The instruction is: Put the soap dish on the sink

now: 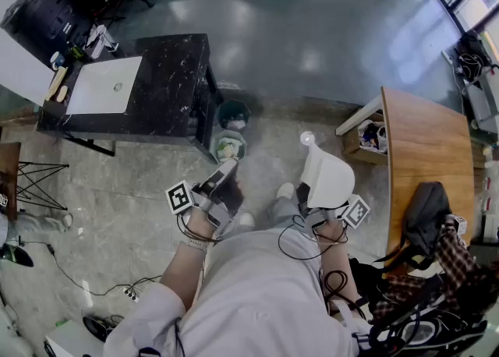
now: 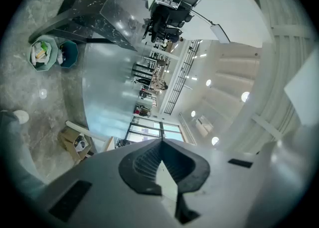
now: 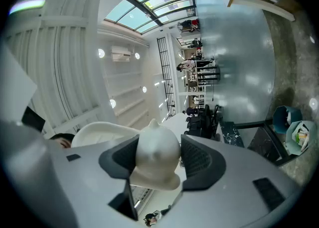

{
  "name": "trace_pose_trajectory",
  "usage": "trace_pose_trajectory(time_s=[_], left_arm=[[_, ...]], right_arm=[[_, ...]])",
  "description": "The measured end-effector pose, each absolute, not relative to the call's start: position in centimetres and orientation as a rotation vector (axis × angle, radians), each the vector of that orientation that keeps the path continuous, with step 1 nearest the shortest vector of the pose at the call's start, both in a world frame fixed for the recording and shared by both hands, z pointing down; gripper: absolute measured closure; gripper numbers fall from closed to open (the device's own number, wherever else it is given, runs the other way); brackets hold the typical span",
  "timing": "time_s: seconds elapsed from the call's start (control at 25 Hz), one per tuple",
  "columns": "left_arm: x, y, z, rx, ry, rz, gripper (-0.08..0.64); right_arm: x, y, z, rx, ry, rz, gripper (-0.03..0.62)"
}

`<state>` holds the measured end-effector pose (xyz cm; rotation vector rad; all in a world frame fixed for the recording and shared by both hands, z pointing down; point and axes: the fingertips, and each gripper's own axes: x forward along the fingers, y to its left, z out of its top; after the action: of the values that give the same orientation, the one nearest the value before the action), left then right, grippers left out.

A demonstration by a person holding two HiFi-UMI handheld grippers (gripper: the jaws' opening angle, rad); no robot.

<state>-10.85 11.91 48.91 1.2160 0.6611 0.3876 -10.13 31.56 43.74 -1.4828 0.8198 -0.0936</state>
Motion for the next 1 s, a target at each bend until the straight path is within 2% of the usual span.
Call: trace_pose_trajectory(time_s=[0.44, 1.0], left_arm=[[-7.4, 9.5, 50.3, 1.257, 0.581, 0.341, 0.554], [3.9, 7.8, 50.4, 1.311, 0.453, 0.241, 0.554]], right_arm=[[-3.8, 29.6, 44.9, -1.414, 0.869, -0.121, 0.333], [10.4, 27.1, 46.3, -1.32, 0.941, -0.273, 0.333]])
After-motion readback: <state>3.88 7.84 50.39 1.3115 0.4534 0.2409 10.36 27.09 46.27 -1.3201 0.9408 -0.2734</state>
